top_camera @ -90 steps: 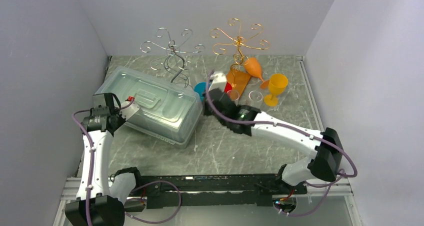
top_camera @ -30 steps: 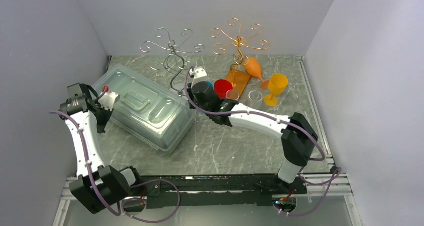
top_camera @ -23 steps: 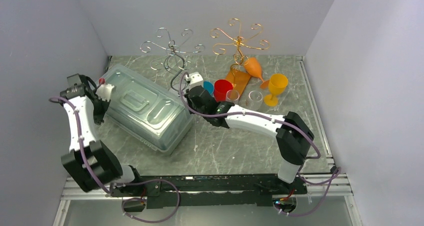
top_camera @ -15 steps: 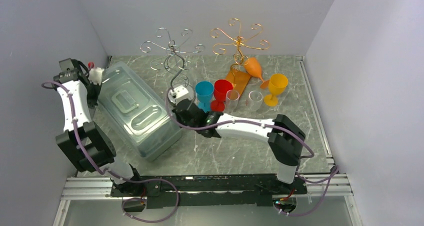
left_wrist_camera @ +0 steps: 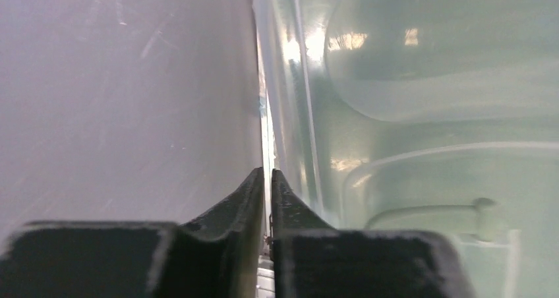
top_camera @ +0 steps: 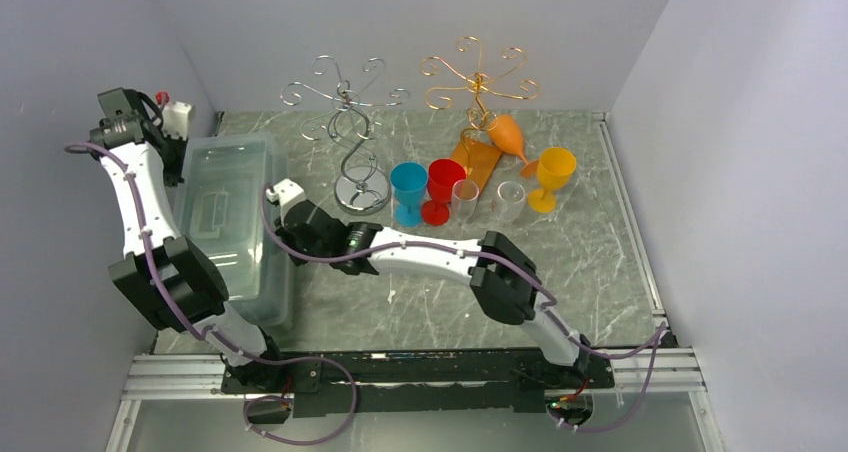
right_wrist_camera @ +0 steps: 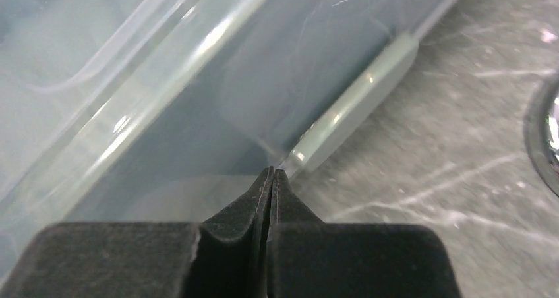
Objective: Place the wine glass upside down on the wine glass rack
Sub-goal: Move the distractor to the center of the board.
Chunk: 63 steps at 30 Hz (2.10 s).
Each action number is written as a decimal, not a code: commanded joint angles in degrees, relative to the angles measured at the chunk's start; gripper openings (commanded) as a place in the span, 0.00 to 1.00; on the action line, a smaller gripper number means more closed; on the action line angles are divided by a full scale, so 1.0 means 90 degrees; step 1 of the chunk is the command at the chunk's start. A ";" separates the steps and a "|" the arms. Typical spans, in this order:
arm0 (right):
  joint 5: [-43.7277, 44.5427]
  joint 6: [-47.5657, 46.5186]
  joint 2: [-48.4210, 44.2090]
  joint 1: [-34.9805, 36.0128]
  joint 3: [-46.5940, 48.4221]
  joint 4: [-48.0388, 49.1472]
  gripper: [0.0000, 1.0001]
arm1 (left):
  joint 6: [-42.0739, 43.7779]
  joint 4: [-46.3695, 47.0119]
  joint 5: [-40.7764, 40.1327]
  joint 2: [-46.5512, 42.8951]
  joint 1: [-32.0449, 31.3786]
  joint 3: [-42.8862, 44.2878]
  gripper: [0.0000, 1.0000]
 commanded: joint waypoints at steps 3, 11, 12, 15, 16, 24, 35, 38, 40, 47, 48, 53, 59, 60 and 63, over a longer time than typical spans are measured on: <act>-0.0696 0.0041 0.0482 0.0095 0.1042 -0.0110 0.00 | -0.0225 -0.0764 0.0479 -0.0525 0.0005 0.1182 0.41; -0.0157 0.0132 -0.1624 -0.0319 -0.1730 0.0688 0.00 | 0.0302 -0.3447 0.3776 -0.1147 -0.0222 0.1803 0.54; -0.0099 0.0162 -0.1971 -0.0370 -0.2106 0.0765 0.00 | 0.0422 -0.3707 0.3995 -0.1291 -0.0535 0.1520 0.53; 0.0114 0.0191 -0.2865 -0.0435 -0.3067 0.0923 0.00 | 0.0456 -0.3804 0.3890 -0.1851 -0.1484 0.0539 0.48; 0.0185 0.0191 -0.3113 -0.0446 -0.3339 0.0926 0.00 | 0.0432 -0.3710 0.3747 -0.2024 -0.1775 0.0141 0.47; 0.0534 0.0409 -0.4401 -0.0456 -0.4703 0.0916 0.00 | 0.0925 -0.3461 0.2914 -0.2568 -0.2544 -0.2111 0.35; 0.0740 0.0570 -0.4667 -0.0458 -0.5332 0.0904 0.00 | 0.1775 -0.3314 0.1563 -0.3449 -0.2846 -0.3914 0.36; 0.0756 0.0627 -0.4695 -0.0449 -0.5460 0.0927 0.00 | 0.1658 -0.2480 0.0460 -0.3674 -0.2858 -0.4506 0.35; 0.0754 0.0647 -0.4685 -0.0441 -0.5514 0.1089 0.00 | 0.1605 -0.1581 -0.0139 -0.3869 -0.2859 -0.4867 0.36; 0.0747 0.0680 -0.4678 -0.0419 -0.5595 0.1216 0.00 | 0.0872 0.0222 -0.0434 -0.3605 -0.2860 -0.4899 0.42; 0.0753 0.0680 -0.4681 -0.0417 -0.5603 0.1224 0.00 | 0.0771 0.0424 -0.0336 -0.3538 -0.2863 -0.4900 0.43; 0.0882 0.0675 -0.4775 -0.0398 -0.5690 0.1169 0.00 | 0.0230 0.1187 -0.0292 -0.2963 -0.2883 -0.4906 0.43; 0.1022 0.0631 -0.4852 -0.0398 -0.5811 0.1166 0.00 | 0.0000 0.2621 -0.1225 -0.2327 -0.2888 -0.5055 0.42; 0.1027 0.0622 -0.4848 -0.0402 -0.5816 0.1161 0.00 | -0.0048 0.2757 -0.1347 -0.2216 -0.2892 -0.4997 0.42; 0.1096 0.0621 -0.4882 -0.0397 -0.5840 0.1133 0.00 | -0.0088 0.3046 -0.1706 -0.1852 -0.2885 -0.4767 0.42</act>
